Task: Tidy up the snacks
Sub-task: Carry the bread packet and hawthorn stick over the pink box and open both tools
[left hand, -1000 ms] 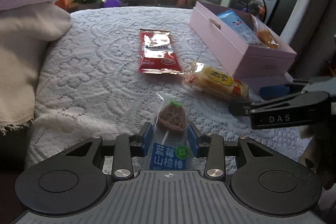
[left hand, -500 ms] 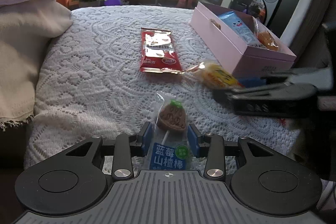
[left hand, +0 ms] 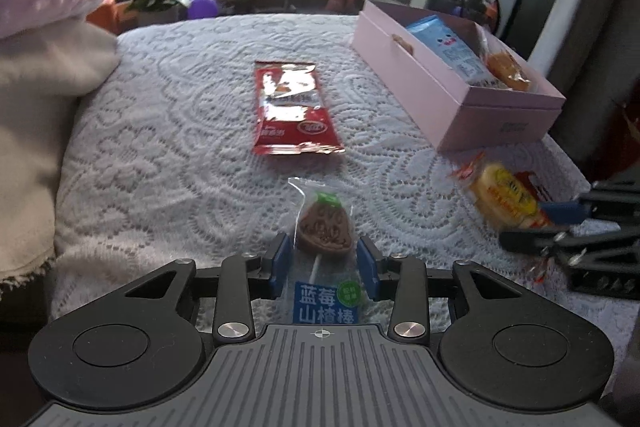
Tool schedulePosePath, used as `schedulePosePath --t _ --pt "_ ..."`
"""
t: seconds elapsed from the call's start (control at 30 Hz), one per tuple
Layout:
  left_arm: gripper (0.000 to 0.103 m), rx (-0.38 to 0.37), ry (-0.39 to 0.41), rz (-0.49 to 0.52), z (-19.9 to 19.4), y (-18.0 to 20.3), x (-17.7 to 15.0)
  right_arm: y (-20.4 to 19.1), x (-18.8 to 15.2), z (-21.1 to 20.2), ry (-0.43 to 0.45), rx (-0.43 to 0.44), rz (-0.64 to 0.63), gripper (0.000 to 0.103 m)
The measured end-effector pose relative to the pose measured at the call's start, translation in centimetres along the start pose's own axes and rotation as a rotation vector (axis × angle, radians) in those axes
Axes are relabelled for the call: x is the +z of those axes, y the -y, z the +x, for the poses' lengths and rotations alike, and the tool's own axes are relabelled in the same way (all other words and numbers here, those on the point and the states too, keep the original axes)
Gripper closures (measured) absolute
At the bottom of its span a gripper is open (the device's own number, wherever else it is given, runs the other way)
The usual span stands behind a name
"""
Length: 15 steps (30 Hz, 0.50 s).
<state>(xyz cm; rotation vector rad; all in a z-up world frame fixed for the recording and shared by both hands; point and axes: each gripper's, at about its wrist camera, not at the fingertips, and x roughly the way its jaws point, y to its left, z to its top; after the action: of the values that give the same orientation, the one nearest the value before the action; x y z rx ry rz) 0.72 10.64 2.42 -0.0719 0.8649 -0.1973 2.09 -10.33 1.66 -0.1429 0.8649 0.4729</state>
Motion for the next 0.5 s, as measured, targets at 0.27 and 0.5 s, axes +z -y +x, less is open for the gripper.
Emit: schedulePosePath --t 0.27,0.5 --pt "0.066 -0.142 0.133 -0.031 -3.5 1.4 4.3 3.4 1.2 -6.3 0.220 -0.072 0.040 0.069" --pt "0.063 -0.340 0.315 0.007 -6.7 6.1 17.2 8.6 9.9 -12.6 0.453 -0.134 0.102 0.068"
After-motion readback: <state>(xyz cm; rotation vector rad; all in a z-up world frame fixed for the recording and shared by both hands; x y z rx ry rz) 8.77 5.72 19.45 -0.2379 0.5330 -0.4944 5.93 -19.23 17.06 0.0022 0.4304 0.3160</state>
